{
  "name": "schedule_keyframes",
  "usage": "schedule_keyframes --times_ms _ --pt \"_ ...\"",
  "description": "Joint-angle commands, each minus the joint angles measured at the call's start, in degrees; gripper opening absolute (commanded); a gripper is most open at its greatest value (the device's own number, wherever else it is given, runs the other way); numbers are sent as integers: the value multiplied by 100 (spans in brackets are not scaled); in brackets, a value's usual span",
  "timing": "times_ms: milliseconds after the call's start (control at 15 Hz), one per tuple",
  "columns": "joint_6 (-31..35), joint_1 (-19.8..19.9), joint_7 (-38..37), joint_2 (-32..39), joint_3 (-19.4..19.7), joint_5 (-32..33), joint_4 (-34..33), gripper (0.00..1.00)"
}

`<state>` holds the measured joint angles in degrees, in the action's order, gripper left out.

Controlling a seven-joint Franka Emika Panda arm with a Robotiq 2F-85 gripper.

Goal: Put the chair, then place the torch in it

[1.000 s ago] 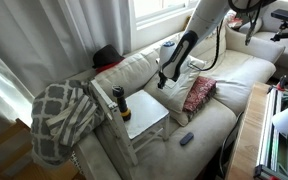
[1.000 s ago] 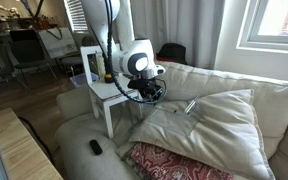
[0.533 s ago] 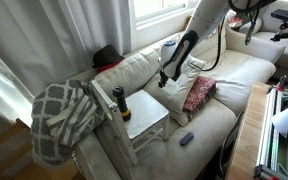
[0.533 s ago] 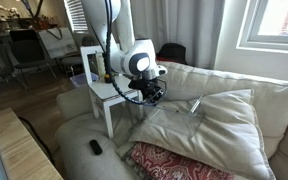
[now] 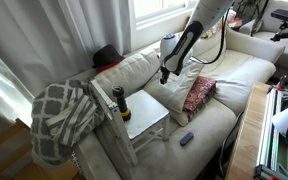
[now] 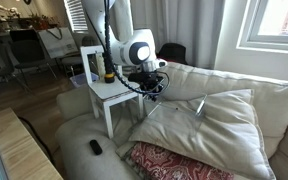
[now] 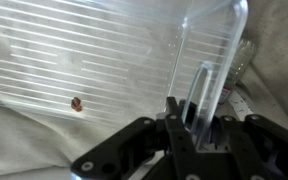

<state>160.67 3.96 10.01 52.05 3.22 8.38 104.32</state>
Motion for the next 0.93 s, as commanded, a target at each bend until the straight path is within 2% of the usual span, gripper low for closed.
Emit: schedule_keyframes --times_ms 0,400,733,867 --pt "-422 -65 421 -679 204 459 494 3" --pt "-612 -40 936 -1425 310 1080 1012 3" --pt "-687 278 2288 -2282 -269 1264 1639 3" --pt "-842 317 2767 -2407 -394 1276 1703 3"
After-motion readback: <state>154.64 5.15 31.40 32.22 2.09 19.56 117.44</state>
